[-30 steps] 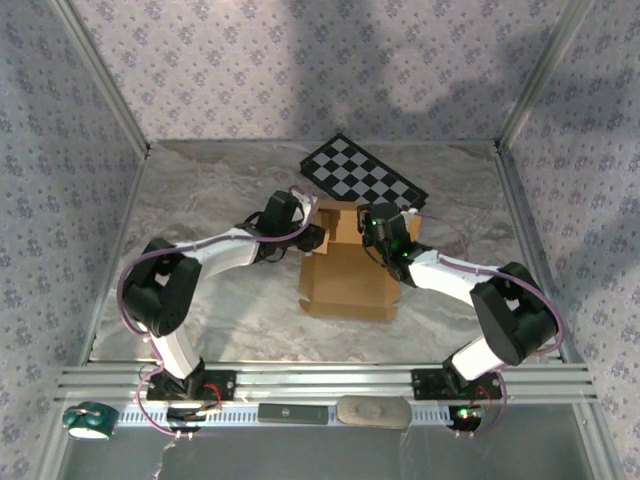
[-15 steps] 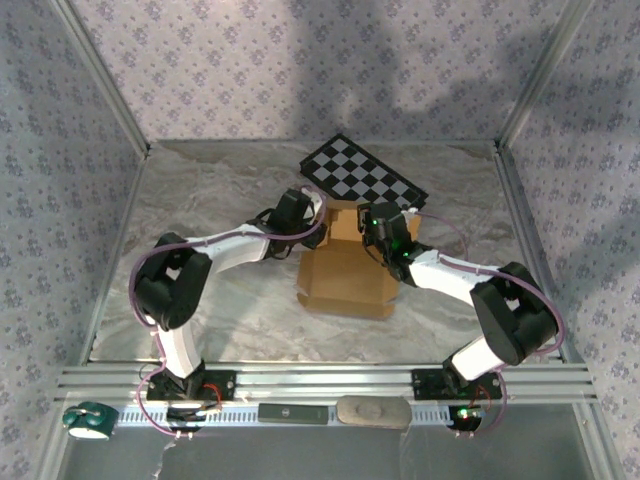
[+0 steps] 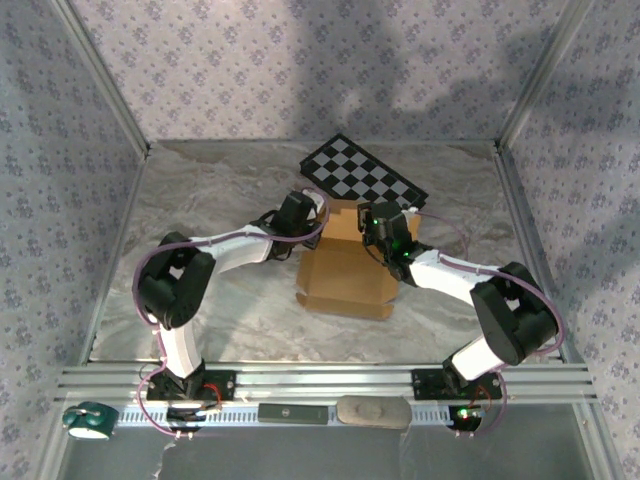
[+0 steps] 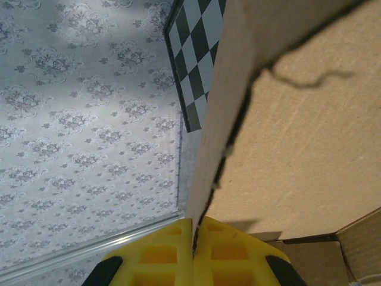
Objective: Fold the paper box
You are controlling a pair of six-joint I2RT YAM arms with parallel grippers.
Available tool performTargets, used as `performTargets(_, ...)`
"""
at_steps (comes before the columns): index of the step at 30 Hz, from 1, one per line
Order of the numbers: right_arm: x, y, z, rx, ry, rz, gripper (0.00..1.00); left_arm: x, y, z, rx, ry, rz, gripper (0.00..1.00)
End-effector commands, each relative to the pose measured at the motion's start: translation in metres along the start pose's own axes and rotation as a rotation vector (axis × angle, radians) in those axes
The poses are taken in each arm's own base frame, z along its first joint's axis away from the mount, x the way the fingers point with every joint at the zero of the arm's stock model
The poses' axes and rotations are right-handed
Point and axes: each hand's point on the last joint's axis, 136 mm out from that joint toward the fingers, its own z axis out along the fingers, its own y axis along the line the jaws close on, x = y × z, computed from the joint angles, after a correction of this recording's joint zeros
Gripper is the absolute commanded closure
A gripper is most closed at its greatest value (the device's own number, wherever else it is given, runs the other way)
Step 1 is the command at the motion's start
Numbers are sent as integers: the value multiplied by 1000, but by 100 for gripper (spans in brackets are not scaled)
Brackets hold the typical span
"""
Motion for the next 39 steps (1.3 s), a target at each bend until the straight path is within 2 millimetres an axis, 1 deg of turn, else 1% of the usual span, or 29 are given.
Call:
performTargets(1,5,-7,1,17,24,-7,100,-6,-9,6,-19,-7,40,98)
performTargets(3,5,-6,1,16,22,-6,100,-5,-7,7,-48,-5,45,100)
performTargets(10,6,-6,1,18,24,-9,100,1,-5,11,-197,11,114,100)
performTargets(13,7,-5,1,17,25,-7,100,6,-7,15,-206,34,115,100)
performTargets(15,6,-5,1,17,24,-8,100,11,-7,17,-205,55,109,87)
performTargets(17,6,-4,1,12,25,-7,100,14,-11,20,-187,68,108,77)
performTargets(19,6,-3,2,10,26,-7,100,16,-13,22,-173,74,108,74)
performTargets(22,6,-2,2,8,29,-6,100,17,-15,27,-162,83,104,74)
performTargets(24,6,-3,2,9,29,-5,100,16,-14,30,-159,86,99,76)
performTargets(25,5,-3,2,10,27,-5,100,14,-14,30,-159,85,98,80)
performTargets(29,3,-3,1,8,24,-3,100,13,-12,28,-166,80,92,100)
performTargets(36,7,-5,-2,7,26,-1,100,13,6,24,-270,70,62,100)
performTargets(39,9,-4,-2,4,28,-2,100,12,7,24,-273,65,49,100)
